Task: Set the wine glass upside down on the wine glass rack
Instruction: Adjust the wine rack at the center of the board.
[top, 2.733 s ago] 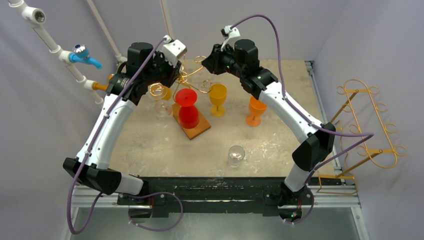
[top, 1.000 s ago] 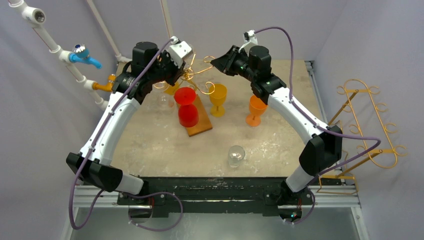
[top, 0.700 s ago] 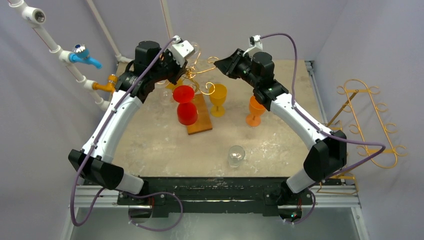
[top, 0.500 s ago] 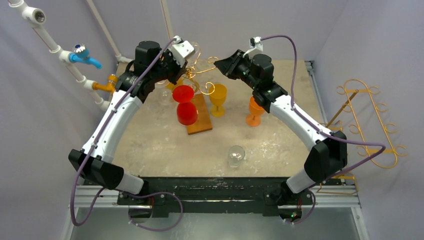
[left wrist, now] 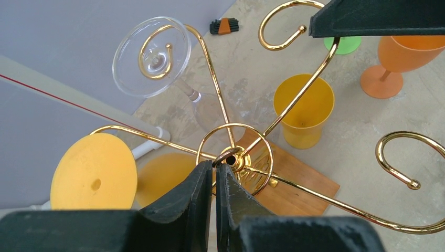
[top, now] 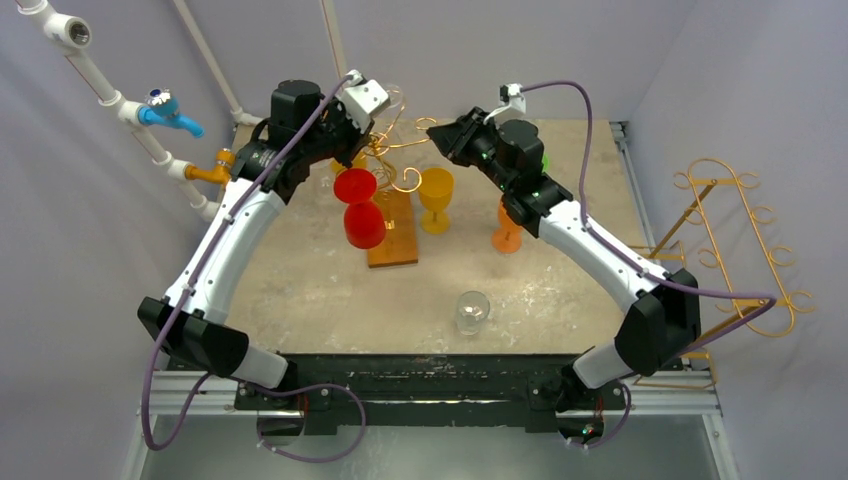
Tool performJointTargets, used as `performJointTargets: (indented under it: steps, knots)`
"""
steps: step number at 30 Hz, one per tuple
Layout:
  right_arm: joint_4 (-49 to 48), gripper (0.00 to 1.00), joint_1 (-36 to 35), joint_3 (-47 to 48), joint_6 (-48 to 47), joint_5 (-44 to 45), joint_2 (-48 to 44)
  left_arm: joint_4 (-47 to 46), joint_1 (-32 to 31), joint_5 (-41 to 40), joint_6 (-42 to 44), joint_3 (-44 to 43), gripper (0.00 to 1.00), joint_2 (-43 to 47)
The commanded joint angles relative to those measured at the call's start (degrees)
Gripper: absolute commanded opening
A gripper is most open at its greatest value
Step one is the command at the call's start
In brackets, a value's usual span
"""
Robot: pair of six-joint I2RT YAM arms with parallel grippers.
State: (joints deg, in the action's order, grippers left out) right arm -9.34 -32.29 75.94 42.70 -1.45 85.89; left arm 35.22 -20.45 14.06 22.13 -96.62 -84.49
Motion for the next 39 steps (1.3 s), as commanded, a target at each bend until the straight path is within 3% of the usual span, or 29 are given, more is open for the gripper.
performJointTargets:
  steps: [1,34,36,39]
  knots:
    - [3.6,0.0,-3.3,-2.5,-3.2,-4.3,-2.9,-6.2,1.4,-9.2,2.5,-1.9,0.1,-2.6]
    - [2.5,0.0,-7.9,-9.4,-1.4,-2.7,-5.1,-7.5,1.4,-9.5,3.7,-2.3,0.1,-3.9]
    - [2.8,0.01,-7.8,-9.0,-1.5,-2.7,-5.0,-7.5,1.4,-9.5,3.7,-1.7,0.13,-3.2]
    - [3.9,0.08,-7.8,-8.0,-1.6,-2.6,-5.0,-6.9,1.4,-8.9,3.1,-1.7,0.32,-2.1]
